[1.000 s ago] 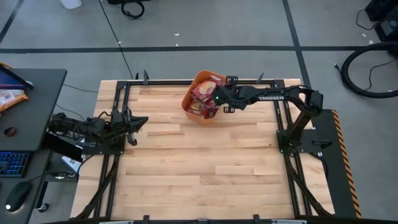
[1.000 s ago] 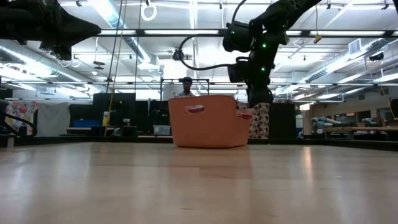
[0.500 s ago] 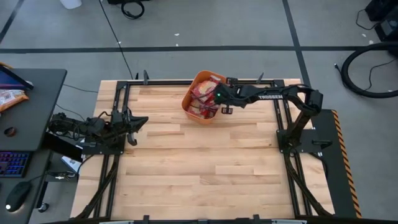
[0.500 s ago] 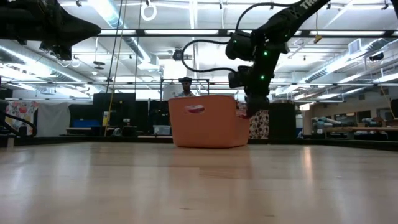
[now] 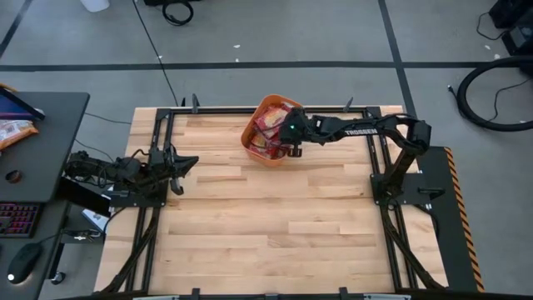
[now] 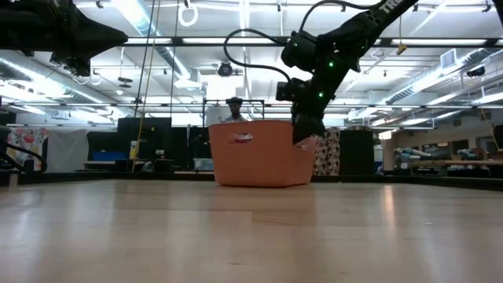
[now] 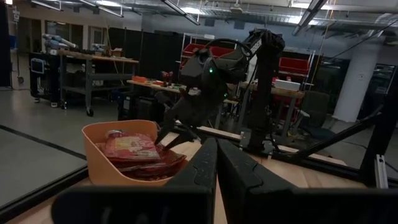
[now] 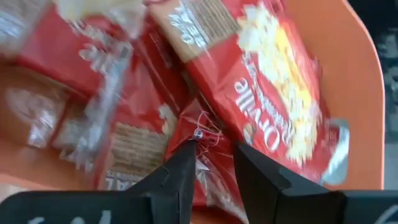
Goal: Sort popcorn bags into baskets
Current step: Adjust the red popcorn bags in the orange bin
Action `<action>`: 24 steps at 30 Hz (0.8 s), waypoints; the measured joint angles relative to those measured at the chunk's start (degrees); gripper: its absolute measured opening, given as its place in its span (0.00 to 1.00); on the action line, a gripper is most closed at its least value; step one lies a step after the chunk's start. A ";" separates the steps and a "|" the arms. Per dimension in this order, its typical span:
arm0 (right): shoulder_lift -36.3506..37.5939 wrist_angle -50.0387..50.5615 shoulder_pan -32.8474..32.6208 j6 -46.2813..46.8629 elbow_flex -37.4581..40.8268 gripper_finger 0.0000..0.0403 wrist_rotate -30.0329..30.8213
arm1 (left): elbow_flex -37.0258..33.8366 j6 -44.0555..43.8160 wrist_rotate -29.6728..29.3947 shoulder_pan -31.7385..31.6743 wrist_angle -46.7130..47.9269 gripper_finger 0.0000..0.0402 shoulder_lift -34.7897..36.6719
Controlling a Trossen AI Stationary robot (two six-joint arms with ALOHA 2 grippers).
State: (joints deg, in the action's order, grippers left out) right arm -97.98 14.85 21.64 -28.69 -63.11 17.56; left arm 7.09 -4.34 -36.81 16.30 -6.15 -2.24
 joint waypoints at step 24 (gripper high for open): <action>0.31 18.60 -0.06 10.07 -5.07 0.28 10.59 | 0.00 -0.79 0.01 0.01 0.04 0.04 0.00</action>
State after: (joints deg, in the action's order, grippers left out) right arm -97.67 33.45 21.58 -18.62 -68.18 28.15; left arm 7.09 -5.13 -36.80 16.32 -6.11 -2.24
